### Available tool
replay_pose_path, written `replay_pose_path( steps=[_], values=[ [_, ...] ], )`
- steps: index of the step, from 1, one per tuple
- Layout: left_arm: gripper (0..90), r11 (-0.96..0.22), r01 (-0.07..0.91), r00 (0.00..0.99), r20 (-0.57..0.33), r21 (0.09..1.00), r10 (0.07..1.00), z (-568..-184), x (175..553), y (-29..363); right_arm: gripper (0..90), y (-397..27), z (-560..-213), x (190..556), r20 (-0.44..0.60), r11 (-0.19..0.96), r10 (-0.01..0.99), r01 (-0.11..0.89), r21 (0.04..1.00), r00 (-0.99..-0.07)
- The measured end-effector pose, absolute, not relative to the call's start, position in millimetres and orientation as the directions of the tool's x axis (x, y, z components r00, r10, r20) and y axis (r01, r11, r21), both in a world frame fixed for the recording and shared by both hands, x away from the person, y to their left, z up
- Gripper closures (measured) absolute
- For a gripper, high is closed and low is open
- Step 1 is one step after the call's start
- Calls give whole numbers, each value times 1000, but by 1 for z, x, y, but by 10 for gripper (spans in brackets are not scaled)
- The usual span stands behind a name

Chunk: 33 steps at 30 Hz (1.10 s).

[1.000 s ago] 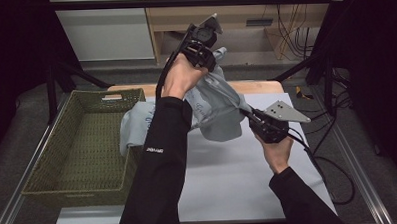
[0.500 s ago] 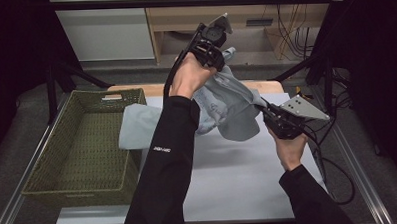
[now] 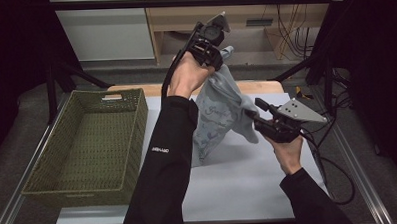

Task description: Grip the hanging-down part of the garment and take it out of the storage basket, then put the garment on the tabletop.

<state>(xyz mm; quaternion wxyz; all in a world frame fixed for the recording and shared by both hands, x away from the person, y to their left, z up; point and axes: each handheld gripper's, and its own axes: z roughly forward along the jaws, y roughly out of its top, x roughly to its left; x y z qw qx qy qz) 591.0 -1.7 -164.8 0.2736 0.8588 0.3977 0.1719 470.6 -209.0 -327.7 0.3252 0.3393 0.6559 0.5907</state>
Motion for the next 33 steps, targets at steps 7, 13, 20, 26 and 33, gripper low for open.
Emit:
replay_pose_path(
  steps=[7,13,20,26,33],
  values=[
    [817,-542,585,630,84,603,772,-169,590,-6,24,-215,-340,451,17,31,809,72,997,-588],
    [817,-532,585,628,74,612,775,-170,590,7,4,-230,-348,439,34,-15,814,38,999,-580],
    [816,-529,587,625,71,613,777,-171,589,14,4,-232,-371,426,68,-23,821,86,996,-567],
    [816,-528,586,630,65,615,774,-178,589,11,4,-236,-388,422,85,-23,823,117,993,-562],
    [816,-530,584,644,48,615,764,-186,588,9,4,-247,-396,417,111,-42,828,135,990,-550]
  ],
)
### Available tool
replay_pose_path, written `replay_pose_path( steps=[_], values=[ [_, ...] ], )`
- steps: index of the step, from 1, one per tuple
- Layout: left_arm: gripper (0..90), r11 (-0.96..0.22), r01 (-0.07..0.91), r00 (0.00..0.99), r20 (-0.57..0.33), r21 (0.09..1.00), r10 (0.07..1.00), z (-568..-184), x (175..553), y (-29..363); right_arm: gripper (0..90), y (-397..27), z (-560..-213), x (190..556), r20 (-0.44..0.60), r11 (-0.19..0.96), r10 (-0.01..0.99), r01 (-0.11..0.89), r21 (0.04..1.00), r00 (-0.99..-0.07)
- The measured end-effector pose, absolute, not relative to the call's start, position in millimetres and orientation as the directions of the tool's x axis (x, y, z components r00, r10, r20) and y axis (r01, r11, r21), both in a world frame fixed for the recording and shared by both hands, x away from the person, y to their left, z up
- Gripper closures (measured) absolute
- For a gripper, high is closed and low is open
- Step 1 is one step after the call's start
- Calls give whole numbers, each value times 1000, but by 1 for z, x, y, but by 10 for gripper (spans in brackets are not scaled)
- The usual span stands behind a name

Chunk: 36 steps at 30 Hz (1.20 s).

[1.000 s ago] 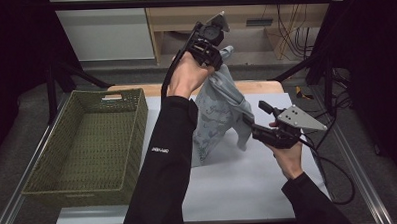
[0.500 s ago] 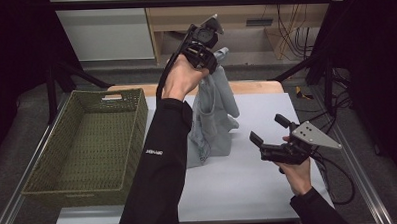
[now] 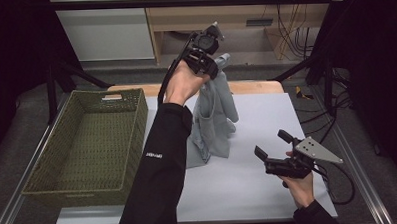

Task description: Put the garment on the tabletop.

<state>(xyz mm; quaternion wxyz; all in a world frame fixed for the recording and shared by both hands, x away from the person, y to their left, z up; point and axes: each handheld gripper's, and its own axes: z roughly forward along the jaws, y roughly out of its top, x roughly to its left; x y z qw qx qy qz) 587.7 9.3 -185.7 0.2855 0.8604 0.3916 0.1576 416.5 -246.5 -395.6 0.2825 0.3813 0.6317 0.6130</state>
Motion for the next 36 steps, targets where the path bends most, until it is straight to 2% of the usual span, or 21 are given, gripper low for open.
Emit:
replay_pose_path(
  steps=[9,11,15,22,31,32,35,36],
  values=[
    [815,-553,540,684,52,635,728,-216,579,0,4,-249,-408,413,120,-46,831,147,988,-543],
    [815,-555,533,691,50,639,721,-225,576,-2,4,-251,-409,414,92,-30,828,120,992,-554],
    [813,-579,512,706,74,635,705,-237,572,-5,4,-251,-409,412,86,-14,829,133,991,-553],
    [807,-555,495,713,53,669,700,-266,565,-3,4,-248,-412,409,124,-39,822,163,986,-555],
    [796,-561,472,728,59,680,683,-296,559,0,4,-249,-414,410,95,-19,827,141,990,-554],
    [792,-567,465,729,69,680,681,-299,558,1,4,-249,-415,411,81,-8,826,131,991,-558],
    [703,-558,458,734,60,692,677,-307,557,3,4,-246,-415,409,105,-20,824,156,987,-557],
    [703,-554,453,734,60,698,676,-310,555,4,4,-245,-416,409,103,-15,821,160,987,-562]
  ],
)
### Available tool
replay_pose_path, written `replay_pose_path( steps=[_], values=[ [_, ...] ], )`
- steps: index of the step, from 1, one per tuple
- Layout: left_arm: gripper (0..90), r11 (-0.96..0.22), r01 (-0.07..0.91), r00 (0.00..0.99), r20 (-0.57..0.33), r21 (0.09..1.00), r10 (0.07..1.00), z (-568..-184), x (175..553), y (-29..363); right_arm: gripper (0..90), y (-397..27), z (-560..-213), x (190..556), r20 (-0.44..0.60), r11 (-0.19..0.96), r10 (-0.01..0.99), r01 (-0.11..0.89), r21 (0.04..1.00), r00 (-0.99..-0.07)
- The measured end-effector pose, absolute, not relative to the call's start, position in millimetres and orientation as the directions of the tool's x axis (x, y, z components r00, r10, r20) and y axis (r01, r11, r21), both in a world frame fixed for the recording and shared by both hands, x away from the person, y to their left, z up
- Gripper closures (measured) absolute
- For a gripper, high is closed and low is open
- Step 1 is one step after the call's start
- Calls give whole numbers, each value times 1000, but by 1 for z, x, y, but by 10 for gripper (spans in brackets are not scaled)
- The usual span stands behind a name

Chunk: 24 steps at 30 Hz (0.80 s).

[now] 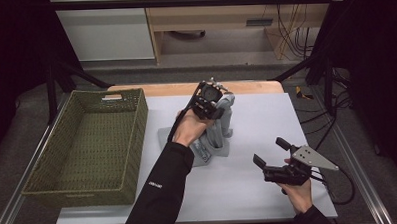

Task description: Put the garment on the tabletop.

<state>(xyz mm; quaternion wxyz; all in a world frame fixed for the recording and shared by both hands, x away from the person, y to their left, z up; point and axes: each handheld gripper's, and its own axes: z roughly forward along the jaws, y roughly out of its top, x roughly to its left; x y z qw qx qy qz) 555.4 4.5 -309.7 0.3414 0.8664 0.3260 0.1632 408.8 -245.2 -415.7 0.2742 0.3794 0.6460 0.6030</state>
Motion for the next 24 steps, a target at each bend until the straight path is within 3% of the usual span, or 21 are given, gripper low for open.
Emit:
replay_pose_path(
  steps=[1,3,4,5,8,12,17,24],
  values=[
    [559,-533,443,736,47,721,675,-315,552,8,4,-244,-417,410,97,-15,820,149,989,-563],
    [510,-529,436,740,45,728,671,-317,551,10,4,-244,-417,410,94,-7,823,155,988,-561],
    [454,-524,431,734,52,735,677,-318,549,13,4,-244,-418,411,77,4,821,141,990,-565],
    [330,-514,422,729,57,747,682,-320,547,16,4,-242,-418,410,93,-6,822,155,988,-562],
    [207,-494,401,712,77,772,698,-322,539,24,4,-241,-419,410,84,10,817,159,987,-570],
    [104,-420,395,700,29,817,714,-319,529,37,4,-238,-421,411,104,-6,815,172,985,-570],
    [76,-316,364,715,-45,876,698,-315,518,54,4,-238,-421,411,108,-5,810,177,984,-576],
    [53,-254,307,719,-49,917,693,-301,507,73,4,-239,-421,412,91,4,808,159,987,-583]
  ],
)
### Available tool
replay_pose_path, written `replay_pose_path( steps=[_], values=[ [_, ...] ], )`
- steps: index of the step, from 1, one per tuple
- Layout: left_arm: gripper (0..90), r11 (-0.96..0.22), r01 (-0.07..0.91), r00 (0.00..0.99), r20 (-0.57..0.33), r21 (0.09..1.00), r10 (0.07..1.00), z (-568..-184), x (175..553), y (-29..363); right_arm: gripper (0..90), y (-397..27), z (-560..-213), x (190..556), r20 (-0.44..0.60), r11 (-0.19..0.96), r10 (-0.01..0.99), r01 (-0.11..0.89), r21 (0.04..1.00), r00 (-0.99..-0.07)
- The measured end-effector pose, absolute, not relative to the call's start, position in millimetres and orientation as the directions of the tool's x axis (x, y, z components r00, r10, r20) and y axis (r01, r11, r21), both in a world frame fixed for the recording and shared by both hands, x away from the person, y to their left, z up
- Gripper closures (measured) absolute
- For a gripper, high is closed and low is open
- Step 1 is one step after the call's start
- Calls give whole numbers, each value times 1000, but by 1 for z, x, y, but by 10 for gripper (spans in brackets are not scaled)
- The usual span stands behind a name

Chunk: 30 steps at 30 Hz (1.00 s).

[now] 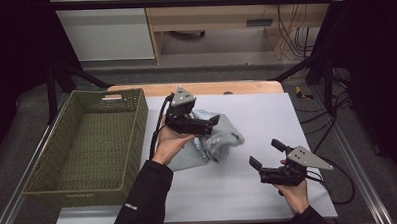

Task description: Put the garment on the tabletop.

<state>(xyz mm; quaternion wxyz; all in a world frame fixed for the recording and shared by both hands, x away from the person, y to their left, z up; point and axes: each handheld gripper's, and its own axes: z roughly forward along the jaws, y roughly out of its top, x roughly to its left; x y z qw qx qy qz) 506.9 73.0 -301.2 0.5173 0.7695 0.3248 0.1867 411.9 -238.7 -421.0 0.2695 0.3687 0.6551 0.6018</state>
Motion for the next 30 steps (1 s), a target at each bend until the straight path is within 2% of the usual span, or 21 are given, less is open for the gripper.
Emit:
replay_pose_path(
  steps=[1,3,7,15,23,30],
  values=[
    [53,-250,305,715,-48,919,698,-300,506,75,4,-237,-420,411,119,-14,811,184,983,-573],
    [53,-250,294,711,-36,923,702,-300,502,77,4,-239,-421,412,92,2,808,160,987,-582],
    [52,-234,265,702,-21,935,712,-306,492,86,4,-239,-419,410,119,-18,809,179,984,-576],
    [58,-143,201,683,-34,969,729,-327,464,120,4,-240,-419,411,109,-15,808,165,986,-579],
    [59,-105,194,653,-49,975,756,-351,436,148,4,-238,-419,410,122,-27,808,171,985,-576],
    [59,-93,174,632,-39,980,774,-377,415,163,4,-238,-421,410,95,-5,807,155,988,-583]
  ],
)
